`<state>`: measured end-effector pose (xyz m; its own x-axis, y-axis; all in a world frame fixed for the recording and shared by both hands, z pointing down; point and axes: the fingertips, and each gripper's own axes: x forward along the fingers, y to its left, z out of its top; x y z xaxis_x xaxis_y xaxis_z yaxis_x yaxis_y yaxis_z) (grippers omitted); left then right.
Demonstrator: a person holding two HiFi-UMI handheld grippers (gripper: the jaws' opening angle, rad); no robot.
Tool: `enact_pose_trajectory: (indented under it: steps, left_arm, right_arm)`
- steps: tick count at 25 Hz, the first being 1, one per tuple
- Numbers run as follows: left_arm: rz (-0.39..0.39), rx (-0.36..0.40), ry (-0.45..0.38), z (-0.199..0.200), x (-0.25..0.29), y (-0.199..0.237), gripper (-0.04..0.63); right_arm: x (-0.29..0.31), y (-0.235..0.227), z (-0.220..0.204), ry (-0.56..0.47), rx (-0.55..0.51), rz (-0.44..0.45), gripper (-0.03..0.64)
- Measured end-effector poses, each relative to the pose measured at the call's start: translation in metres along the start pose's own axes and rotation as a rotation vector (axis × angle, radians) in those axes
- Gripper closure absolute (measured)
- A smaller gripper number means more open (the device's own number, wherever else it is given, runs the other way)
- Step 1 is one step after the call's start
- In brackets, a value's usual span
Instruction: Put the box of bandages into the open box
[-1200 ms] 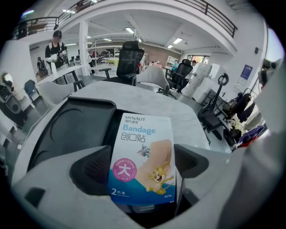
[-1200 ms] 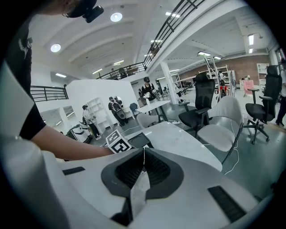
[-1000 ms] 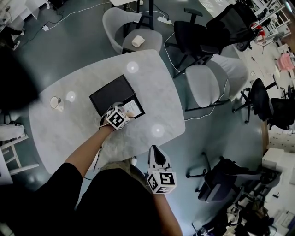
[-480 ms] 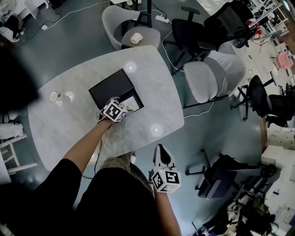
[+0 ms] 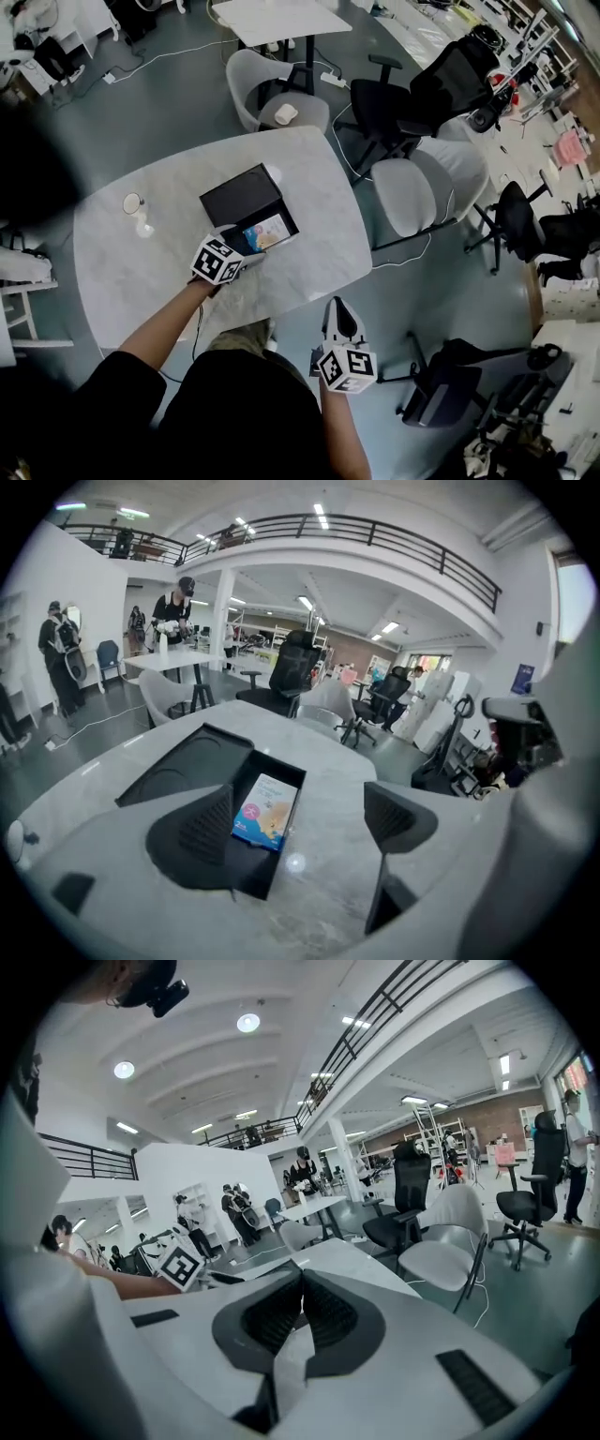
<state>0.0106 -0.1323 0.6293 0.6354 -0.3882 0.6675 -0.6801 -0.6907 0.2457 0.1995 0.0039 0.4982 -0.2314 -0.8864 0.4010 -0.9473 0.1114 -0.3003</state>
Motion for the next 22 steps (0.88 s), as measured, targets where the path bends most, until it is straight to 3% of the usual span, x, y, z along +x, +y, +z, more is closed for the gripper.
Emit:
enact_pose_trajectory:
  steps: [3, 7, 9, 10, 12, 16, 18, 22]
  left_arm:
    - [-0.039, 0.027, -0.053, -0.002, -0.046, -0.037, 0.149]
    - [-0.124, -0.023, -0.192, -0.008, -0.106, -0.098, 0.161]
    - [-0.151, -0.009, -0.236, -0.013, -0.128, -0.129, 0.183]
    - [-0.141, 0.013, -0.256, -0.014, -0.137, -0.140, 0.223]
    - [-0.113, 0.031, -0.323, -0.011, -0.156, -0.156, 0.371]
    - [-0.042, -0.028, -0.525, 0.010, -0.200, -0.166, 0.523]
    - [0.036, -0.015, -0.573, 0.016, -0.221, -0.165, 0.555]
    - [0.146, 0.048, -0.582, 0.019, -0.243, -0.162, 0.569]
  right_arm:
    - [-0.013, 0.011, 0.006, -0.036, -0.005, -0.002, 0.604]
    - [-0.034, 0.039, 0.014, -0.074, -0.014, 0.042, 0.604]
    - [-0.044, 0.054, 0.022, -0.101, -0.033, 0.073, 0.604]
    - [-0.049, 0.062, 0.026, -0.115, -0.051, 0.088, 0.604]
    - [-0.058, 0.074, 0.032, -0.139, -0.097, 0.109, 0.604]
    - [-0.075, 0.079, 0.038, -0.181, -0.136, 0.070, 0.604]
    - [-0.085, 0.082, 0.040, -0.209, -0.124, 0.057, 0.604]
    - [-0.095, 0.091, 0.040, -0.215, -0.152, 0.062, 0.604]
